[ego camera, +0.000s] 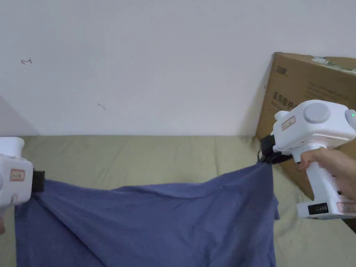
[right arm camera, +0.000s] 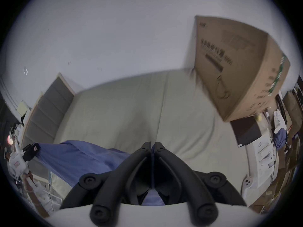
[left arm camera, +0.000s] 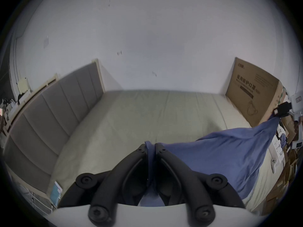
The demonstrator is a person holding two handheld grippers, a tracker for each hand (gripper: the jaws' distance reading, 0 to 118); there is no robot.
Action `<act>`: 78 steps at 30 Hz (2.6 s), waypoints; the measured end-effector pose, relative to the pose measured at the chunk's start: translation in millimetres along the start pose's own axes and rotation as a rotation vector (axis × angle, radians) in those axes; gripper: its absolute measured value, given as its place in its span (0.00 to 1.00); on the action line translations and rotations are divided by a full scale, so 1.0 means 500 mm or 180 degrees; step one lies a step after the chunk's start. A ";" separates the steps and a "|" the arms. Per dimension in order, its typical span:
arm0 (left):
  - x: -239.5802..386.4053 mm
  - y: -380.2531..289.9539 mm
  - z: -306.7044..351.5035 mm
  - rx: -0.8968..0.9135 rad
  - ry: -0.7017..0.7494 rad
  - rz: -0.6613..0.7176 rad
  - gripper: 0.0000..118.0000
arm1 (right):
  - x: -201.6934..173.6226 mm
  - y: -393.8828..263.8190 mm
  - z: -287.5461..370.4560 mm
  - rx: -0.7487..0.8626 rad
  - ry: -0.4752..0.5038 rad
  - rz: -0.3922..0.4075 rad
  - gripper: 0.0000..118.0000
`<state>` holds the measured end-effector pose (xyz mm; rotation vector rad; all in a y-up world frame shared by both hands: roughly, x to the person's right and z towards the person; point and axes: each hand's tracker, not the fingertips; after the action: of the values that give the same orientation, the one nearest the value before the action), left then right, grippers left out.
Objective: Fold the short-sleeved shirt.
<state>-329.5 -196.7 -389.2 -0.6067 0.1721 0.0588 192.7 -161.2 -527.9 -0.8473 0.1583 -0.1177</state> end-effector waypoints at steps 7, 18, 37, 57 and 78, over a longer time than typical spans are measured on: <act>-0.035 0.222 0.074 0.0493 0.0275 0.0031 0.05 | 0.040 0.093 0.203 0.0585 0.0068 -0.0462 0.01; -0.056 0.422 0.097 0.0803 0.0320 0.0027 0.05 | -0.013 0.245 0.318 0.1014 0.0260 -0.0758 0.01; -0.046 0.592 0.000 0.1113 0.0458 0.0160 0.05 | -0.106 0.404 0.384 0.1475 0.0065 -0.0547 0.01; -0.001 -0.054 -0.575 -0.1268 0.0614 -0.0141 0.05 | 0.071 0.008 -0.427 -0.0693 -0.0406 -0.0907 0.01; -0.141 -0.400 -0.050 -0.1223 0.0080 0.0156 0.05 | 0.105 -0.523 -0.028 -0.0725 0.0020 -0.0544 0.01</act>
<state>-381.6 -375.4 -284.4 -0.9868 0.2019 0.1336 231.0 -351.7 -345.0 -1.0874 0.1061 -0.2663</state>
